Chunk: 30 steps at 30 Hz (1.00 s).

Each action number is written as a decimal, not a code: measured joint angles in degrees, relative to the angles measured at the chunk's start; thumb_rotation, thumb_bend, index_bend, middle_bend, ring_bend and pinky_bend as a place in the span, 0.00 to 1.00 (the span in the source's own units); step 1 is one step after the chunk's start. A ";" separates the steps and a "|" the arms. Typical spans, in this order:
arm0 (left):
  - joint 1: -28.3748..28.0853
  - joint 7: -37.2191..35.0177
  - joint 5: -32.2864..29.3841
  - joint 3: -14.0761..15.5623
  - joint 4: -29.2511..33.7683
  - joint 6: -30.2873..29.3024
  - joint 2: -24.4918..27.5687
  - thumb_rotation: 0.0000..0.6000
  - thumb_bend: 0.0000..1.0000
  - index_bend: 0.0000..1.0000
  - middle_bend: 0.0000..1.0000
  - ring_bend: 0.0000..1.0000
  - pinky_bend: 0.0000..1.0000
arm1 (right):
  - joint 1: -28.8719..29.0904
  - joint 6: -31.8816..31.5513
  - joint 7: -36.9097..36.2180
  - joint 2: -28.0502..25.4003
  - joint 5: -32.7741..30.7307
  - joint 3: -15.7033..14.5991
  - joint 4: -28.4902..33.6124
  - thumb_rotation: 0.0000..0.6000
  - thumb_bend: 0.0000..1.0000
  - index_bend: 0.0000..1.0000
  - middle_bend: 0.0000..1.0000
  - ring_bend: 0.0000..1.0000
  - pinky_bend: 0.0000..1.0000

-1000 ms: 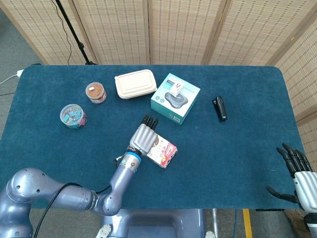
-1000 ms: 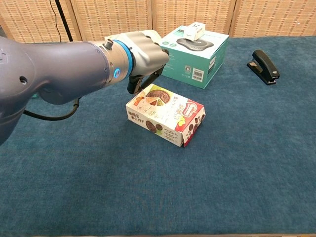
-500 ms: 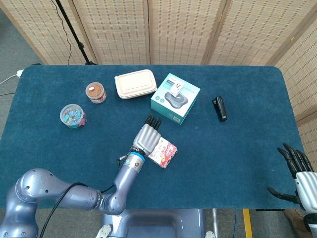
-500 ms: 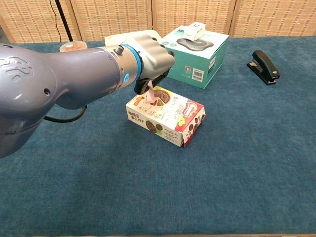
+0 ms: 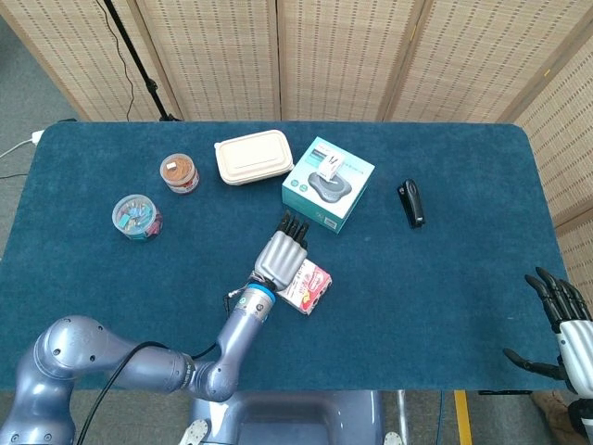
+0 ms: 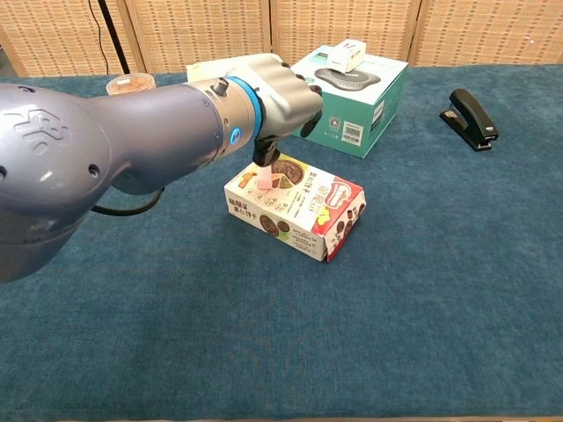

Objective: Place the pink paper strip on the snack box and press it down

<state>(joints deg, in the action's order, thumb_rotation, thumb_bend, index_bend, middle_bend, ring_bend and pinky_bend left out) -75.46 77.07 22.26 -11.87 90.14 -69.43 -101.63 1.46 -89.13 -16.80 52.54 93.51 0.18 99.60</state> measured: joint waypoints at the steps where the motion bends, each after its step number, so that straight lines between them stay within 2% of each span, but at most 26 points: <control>1: 0.27 -0.89 0.45 -0.32 0.69 -0.24 0.50 1.00 0.43 0.09 0.00 0.00 0.00 | 0.02 0.04 0.03 0.01 -0.01 0.00 -0.03 1.00 0.00 0.00 0.00 0.00 0.00; 3: 0.87 -2.43 1.13 -0.81 2.16 -0.68 1.53 1.00 0.36 0.01 0.00 0.00 0.00 | 0.08 0.23 0.16 0.06 -0.06 0.00 -0.08 1.00 0.00 0.00 0.00 0.00 0.00; 8: 4.19 -7.64 4.27 -1.21 9.13 -2.35 7.43 1.00 0.19 0.00 0.00 0.00 0.00 | 0.33 1.02 0.99 0.32 -0.41 -0.02 -0.12 1.00 0.00 0.00 0.00 0.00 0.00; 12: 8.59 -13.93 8.52 -0.21 14.85 -3.10 14.33 1.00 0.13 0.00 0.00 0.00 0.00 | 0.66 1.99 3.28 0.79 -0.66 -0.07 0.16 1.00 0.00 0.00 0.00 0.00 0.00; 15: 12.90 -20.29 13.61 1.60 18.44 -3.16 20.35 1.00 0.12 0.00 0.00 0.00 0.00 | 0.97 2.74 5.88 1.29 -0.79 -0.09 0.51 1.00 0.00 0.00 0.00 0.00 0.00; 19: 19.84 -30.39 22.40 5.45 21.70 -3.11 28.50 1.00 0.13 0.00 0.00 0.00 0.00 | 1.83 4.11 9.36 2.67 -0.21 -0.19 0.61 1.00 0.00 0.00 0.00 0.00 0.00; 25: 30.41 -45.68 33.82 11.59 23.35 -3.52 38.94 1.00 0.12 0.00 0.00 0.00 0.00 | 5.05 9.18 15.38 4.53 1.75 -0.47 0.73 1.00 0.00 0.00 0.00 0.00 0.00; 30: 38.10 -55.41 38.92 15.23 23.61 -4.36 44.86 1.00 0.12 0.00 0.00 0.00 0.00 | 8.66 13.11 19.26 5.01 4.06 -0.36 3.28 1.00 0.00 0.00 0.00 0.00 0.00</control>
<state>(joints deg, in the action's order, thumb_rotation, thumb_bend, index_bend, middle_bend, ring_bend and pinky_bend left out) -37.36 21.66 61.18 3.36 113.75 -73.79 -56.77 10.12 -76.02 2.45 57.55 97.57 -0.17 102.88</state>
